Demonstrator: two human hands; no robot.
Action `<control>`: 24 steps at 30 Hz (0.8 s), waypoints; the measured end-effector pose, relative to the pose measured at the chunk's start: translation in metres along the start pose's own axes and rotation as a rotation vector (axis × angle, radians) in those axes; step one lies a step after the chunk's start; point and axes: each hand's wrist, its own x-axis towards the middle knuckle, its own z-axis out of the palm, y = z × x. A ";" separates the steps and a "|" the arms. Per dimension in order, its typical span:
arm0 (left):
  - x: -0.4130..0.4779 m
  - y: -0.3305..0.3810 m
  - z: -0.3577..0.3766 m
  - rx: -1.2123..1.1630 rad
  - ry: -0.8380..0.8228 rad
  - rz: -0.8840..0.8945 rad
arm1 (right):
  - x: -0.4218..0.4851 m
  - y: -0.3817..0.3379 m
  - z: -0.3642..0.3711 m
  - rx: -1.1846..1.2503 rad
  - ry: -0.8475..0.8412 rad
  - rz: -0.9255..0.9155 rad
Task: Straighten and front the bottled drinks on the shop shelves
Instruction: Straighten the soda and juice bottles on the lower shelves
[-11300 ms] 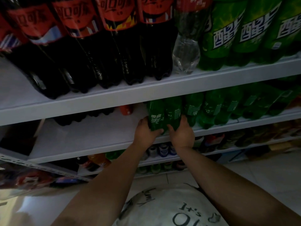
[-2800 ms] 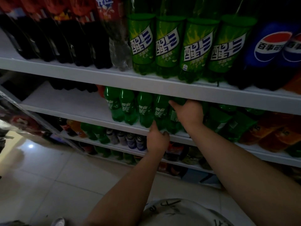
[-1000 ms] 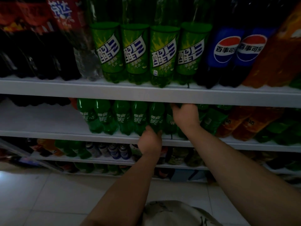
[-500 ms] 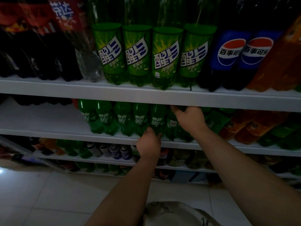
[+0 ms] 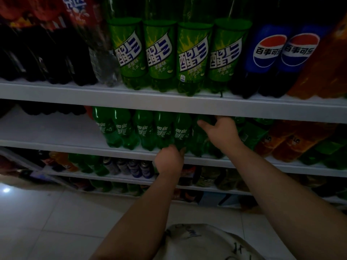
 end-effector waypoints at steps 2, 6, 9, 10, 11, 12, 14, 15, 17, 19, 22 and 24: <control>0.000 -0.001 -0.001 -0.021 -0.013 -0.003 | -0.002 -0.002 0.001 -0.017 0.050 -0.025; -0.005 0.000 -0.003 -0.101 0.012 0.041 | -0.011 -0.005 0.006 -0.131 0.121 -0.115; -0.013 0.004 -0.002 -0.308 -0.002 0.106 | -0.013 -0.002 0.004 -0.117 -0.014 -0.085; -0.016 0.007 0.000 -0.386 -0.019 0.140 | -0.011 -0.001 0.001 -0.094 -0.061 -0.070; -0.019 0.010 0.002 -0.453 -0.031 0.172 | -0.010 0.000 -0.001 -0.088 -0.084 -0.060; -0.023 0.013 0.005 -0.502 -0.043 0.198 | -0.008 0.000 -0.004 -0.102 -0.082 -0.056; -0.029 0.019 0.011 -0.573 -0.080 0.211 | -0.007 0.000 -0.007 -0.156 -0.034 -0.086; -0.031 0.021 0.013 -0.601 -0.105 0.203 | -0.008 -0.001 -0.007 -0.183 -0.004 -0.110; -0.031 0.024 0.015 -0.637 -0.140 0.200 | -0.011 -0.002 -0.006 -0.244 0.053 -0.161; -0.028 0.026 0.016 -0.632 -0.182 0.211 | -0.012 -0.002 -0.005 -0.287 0.072 -0.193; -0.026 0.028 0.017 -0.636 -0.294 0.192 | -0.011 0.002 -0.008 -0.288 -0.021 -0.186; -0.031 0.028 0.018 -0.643 -0.322 0.190 | -0.010 0.005 -0.010 -0.260 -0.056 -0.176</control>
